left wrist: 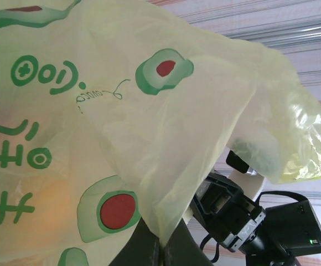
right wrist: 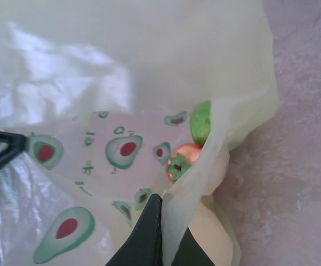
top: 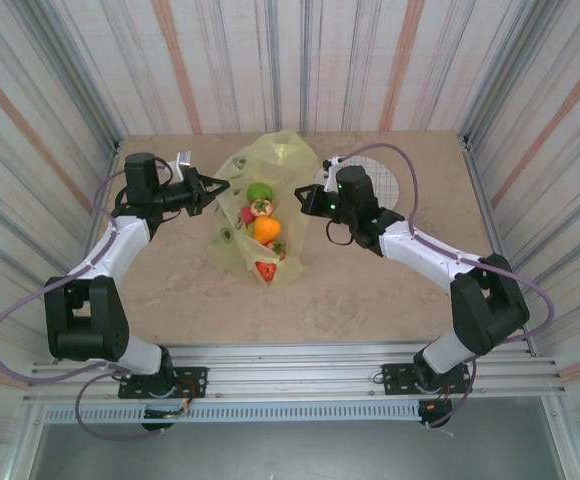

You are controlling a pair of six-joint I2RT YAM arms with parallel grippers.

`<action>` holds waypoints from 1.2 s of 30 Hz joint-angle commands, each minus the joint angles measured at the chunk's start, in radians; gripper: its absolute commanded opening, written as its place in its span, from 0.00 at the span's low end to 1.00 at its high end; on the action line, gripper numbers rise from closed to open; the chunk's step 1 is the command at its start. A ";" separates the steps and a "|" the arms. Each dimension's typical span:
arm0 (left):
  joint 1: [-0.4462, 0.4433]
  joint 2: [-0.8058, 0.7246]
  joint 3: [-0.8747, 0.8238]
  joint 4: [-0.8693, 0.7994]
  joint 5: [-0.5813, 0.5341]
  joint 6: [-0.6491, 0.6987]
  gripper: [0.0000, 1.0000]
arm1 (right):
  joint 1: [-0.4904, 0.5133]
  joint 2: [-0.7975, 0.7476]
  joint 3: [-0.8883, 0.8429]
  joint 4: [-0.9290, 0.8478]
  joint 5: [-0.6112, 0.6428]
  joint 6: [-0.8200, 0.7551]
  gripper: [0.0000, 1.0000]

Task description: Place the fruits into the plastic bag

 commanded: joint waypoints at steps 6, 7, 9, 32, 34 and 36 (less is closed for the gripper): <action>0.005 -0.028 -0.009 0.021 0.000 0.011 0.00 | -0.005 -0.004 0.024 0.018 -0.035 0.050 0.00; 0.006 -0.027 -0.011 0.023 0.000 0.009 0.00 | -0.003 -0.005 0.033 0.020 -0.041 0.053 0.00; 0.007 -0.027 -0.013 0.025 -0.001 0.007 0.00 | 0.004 -0.008 0.063 0.009 -0.046 0.049 0.00; 0.051 -0.085 -0.050 0.117 -0.027 -0.034 0.00 | -0.050 0.130 -0.031 -0.005 -0.036 0.037 0.04; 0.052 -0.086 -0.050 0.114 -0.028 -0.032 0.00 | -0.055 0.156 -0.029 0.002 -0.045 0.038 0.07; 0.053 -0.079 -0.048 0.105 -0.027 -0.032 0.00 | -0.057 0.176 -0.027 0.005 -0.050 0.038 0.09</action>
